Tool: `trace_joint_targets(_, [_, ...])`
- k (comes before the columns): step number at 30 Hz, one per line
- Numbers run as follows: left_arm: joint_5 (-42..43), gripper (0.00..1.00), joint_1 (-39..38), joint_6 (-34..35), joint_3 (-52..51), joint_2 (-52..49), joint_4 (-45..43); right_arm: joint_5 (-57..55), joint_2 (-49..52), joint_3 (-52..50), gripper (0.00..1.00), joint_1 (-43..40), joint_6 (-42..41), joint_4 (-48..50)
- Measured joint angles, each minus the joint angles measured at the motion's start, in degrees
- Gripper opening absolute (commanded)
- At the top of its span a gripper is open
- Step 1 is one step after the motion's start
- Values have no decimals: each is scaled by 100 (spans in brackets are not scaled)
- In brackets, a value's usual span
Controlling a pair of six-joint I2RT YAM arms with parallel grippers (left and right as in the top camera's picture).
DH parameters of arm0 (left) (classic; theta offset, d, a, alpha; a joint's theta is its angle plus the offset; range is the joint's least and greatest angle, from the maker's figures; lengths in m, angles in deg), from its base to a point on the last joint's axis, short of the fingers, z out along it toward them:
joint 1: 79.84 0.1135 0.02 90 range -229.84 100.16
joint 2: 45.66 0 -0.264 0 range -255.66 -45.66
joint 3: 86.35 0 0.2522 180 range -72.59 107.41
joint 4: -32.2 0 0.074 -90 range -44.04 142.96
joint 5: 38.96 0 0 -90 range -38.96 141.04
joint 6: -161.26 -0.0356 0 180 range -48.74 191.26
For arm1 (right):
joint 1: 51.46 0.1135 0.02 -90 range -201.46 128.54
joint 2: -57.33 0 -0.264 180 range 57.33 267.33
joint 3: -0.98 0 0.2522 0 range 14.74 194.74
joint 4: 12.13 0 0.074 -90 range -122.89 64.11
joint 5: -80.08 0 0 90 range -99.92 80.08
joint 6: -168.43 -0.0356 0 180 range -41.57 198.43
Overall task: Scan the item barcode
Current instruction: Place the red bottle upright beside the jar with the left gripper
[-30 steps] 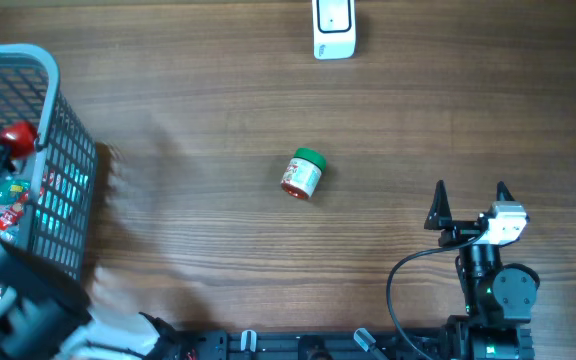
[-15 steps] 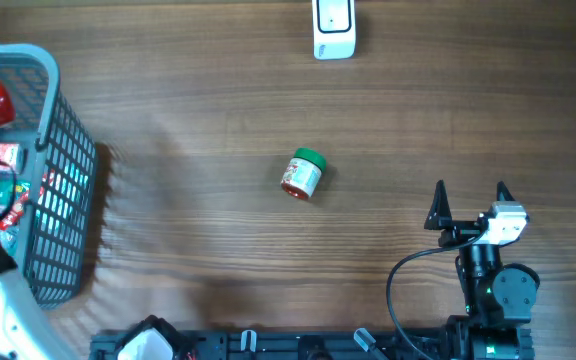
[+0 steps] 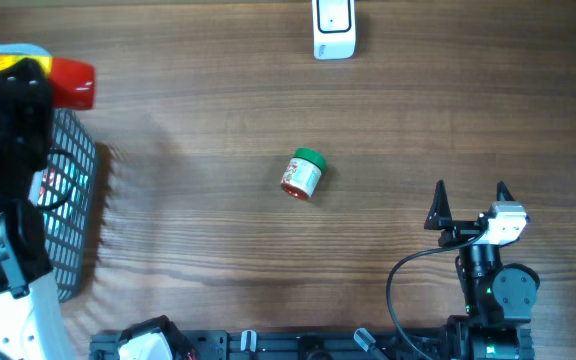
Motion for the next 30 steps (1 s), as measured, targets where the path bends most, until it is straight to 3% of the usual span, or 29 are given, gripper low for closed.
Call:
trace_joint_targets(12, [-1174,36,-2570,-306,0,-1248,-7,-2,0,0,100,0,0,0])
trace_joint_targets(23, [-1335,36,-4024,-1161,7,-3515,949,0,0,0,100,0,0,0])
trace_joint_targets(30, [-1333,37,-4612,-1808,7,-4245,1355,0,0,0,100,0,0,0])
